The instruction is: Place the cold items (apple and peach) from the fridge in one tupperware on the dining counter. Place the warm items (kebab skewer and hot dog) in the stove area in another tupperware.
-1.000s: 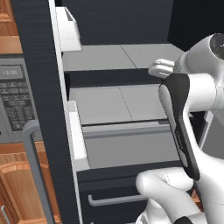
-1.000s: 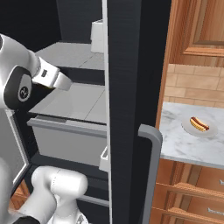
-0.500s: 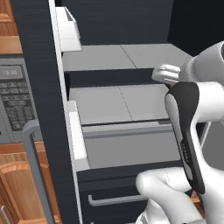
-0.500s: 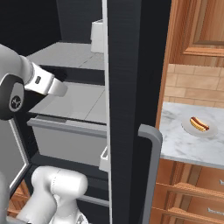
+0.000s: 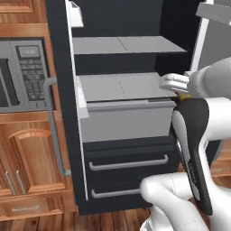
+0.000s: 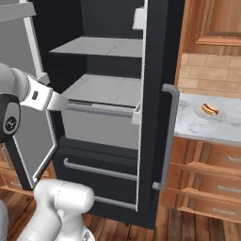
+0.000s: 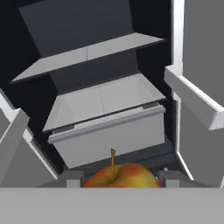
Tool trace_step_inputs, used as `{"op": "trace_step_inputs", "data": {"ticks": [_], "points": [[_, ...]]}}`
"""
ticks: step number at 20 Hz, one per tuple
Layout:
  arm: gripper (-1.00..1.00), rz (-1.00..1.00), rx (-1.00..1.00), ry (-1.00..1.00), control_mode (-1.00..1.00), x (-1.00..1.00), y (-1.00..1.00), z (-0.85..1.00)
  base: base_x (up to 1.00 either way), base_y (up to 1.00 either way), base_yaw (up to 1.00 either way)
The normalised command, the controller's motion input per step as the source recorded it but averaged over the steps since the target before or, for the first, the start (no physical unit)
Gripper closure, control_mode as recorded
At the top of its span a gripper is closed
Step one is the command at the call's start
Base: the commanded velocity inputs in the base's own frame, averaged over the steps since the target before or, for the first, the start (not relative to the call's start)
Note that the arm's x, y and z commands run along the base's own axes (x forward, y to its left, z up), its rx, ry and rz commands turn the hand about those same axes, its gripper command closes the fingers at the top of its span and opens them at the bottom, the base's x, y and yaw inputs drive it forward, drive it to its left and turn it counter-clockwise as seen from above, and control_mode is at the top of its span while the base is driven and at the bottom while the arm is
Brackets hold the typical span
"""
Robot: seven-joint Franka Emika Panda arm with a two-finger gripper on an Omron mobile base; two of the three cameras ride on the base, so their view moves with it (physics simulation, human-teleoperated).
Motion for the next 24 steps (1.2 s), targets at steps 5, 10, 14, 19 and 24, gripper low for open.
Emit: {"op": "trace_step_inputs", "data": {"ticks": [5, 10, 14, 19, 24], "points": [[1.00, 0.00, 0.00, 0.00, 1.00, 0.00, 0.00, 0.00, -1.00, 0.23, 0.00], [1.00, 0.00, 0.00, 0.00, 1.00, 0.00, 0.00, 0.00, -0.79, 0.32, 0.00], [1.00, 0.00, 0.00, 0.00, 1.00, 0.00, 0.00, 0.00, -0.56, 0.40, 0.00], [1.00, 0.00, 0.00, 0.00, 1.00, 0.00, 0.00, 0.00, -0.86, 0.31, 0.00], [1.00, 0.00, 0.00, 0.00, 1.00, 0.00, 0.00, 0.00, -1.00, 0.10, 0.00]]}}
